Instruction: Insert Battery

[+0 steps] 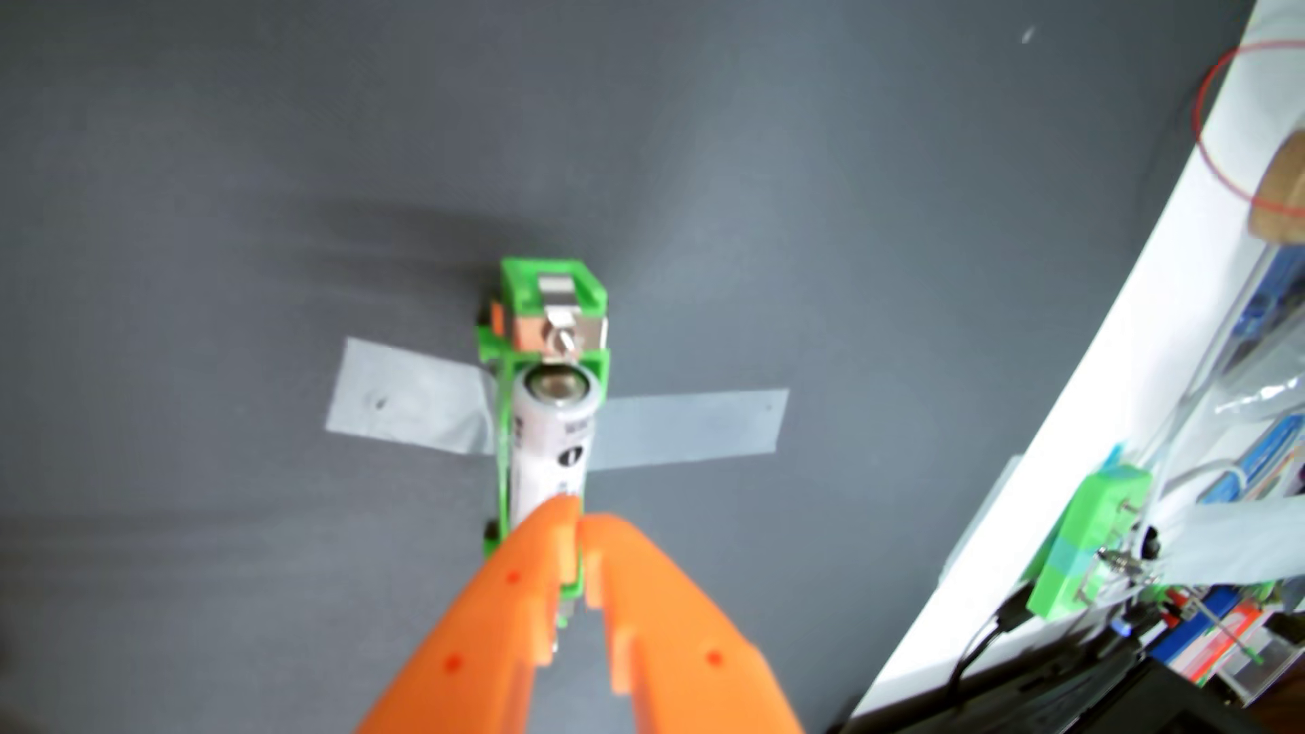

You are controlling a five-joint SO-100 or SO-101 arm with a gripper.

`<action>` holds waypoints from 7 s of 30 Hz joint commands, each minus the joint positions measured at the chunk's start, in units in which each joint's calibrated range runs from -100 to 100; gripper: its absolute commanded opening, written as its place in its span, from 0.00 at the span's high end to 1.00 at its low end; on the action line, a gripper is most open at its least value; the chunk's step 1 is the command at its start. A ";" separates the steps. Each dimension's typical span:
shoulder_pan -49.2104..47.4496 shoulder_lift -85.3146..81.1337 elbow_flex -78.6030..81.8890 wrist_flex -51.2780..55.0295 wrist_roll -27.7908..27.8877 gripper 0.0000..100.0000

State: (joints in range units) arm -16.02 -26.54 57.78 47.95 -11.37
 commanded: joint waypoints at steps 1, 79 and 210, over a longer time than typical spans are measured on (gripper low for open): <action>-1.93 -0.93 -0.10 0.15 -0.17 0.98; -1.10 -0.93 7.65 -6.54 0.19 0.98; 7.28 -56.70 24.39 4.89 -3.52 0.73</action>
State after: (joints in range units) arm -8.89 -82.78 82.28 52.64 -15.10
